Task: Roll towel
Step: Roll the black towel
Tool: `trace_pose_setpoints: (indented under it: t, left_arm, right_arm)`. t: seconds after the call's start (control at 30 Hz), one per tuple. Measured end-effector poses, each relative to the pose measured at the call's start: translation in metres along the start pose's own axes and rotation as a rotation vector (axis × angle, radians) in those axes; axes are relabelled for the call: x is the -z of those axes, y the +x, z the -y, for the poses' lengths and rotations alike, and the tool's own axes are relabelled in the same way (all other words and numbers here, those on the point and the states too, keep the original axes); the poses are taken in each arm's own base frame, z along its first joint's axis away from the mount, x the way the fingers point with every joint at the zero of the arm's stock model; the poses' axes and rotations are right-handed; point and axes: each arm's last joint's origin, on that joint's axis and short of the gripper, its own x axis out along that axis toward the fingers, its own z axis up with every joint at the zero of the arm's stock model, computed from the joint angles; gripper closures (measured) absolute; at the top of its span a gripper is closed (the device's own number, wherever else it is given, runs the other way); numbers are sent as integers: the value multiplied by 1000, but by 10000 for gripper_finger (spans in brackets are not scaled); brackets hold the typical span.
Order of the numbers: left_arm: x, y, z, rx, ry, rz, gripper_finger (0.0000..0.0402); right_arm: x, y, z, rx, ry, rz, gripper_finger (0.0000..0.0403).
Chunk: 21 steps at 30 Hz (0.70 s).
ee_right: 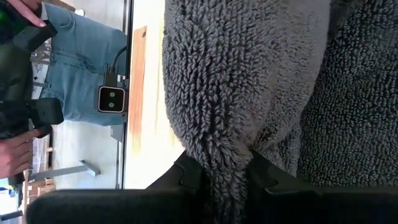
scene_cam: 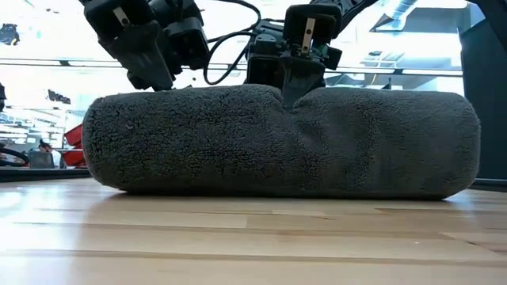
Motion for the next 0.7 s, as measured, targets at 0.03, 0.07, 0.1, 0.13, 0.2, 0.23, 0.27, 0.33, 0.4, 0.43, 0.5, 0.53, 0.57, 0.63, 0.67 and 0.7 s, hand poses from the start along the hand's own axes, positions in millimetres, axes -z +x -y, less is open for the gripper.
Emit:
trace_pose_setpoints:
  t: [0.03,0.07,0.1,0.13,0.2,0.23,0.27,0.33,0.4,0.43,0.5,0.53,0.57,0.63,0.67,0.7]
  left_arm:
    - [0,0,0,2,-8,1,145]
    - [0,0,0,3,-14,2,145]
    - [0,0,0,4,-14,1,145]
    - [0,1,1,5,-13,0,145]
    - [1,3,4,9,-4,-6,145]
    - [1,5,5,8,2,-9,145]
    - [1,8,6,5,7,-14,145]
    - [3,12,8,-11,11,-30,145]
    - [5,16,9,-34,17,-40,145]
    - [6,17,9,-52,16,-50,145]
    - [7,19,10,-80,19,-55,145]
    - [8,19,10,-94,20,-58,145]
    - [9,20,10,-103,17,-65,145]
    - [10,20,9,-119,14,-74,145]
    - [10,20,9,-132,12,-80,146]
    - [11,19,9,-153,9,-89,148]
  right_arm:
    - [0,0,0,0,1,0,362]
    - [0,0,0,0,1,0,362]
    - [0,0,0,0,1,0,362]
    - [0,0,0,0,1,0,362]
    - [0,0,0,1,2,1,362]
    - [0,-1,1,1,3,2,362]
    - [0,-1,1,2,4,3,362]
    - [0,-2,2,3,12,5,362]
    - [-1,-4,4,5,22,11,362]
    - [-1,-5,5,6,31,15,362]
    - [-1,-7,6,8,44,18,362]
    - [-1,-7,7,9,46,21,362]
    - [-1,-8,8,8,47,22,362]
    - [-1,-8,8,8,47,22,362]
    - [-1,-8,8,8,47,22,362]
    - [-1,-8,7,7,47,21,362]
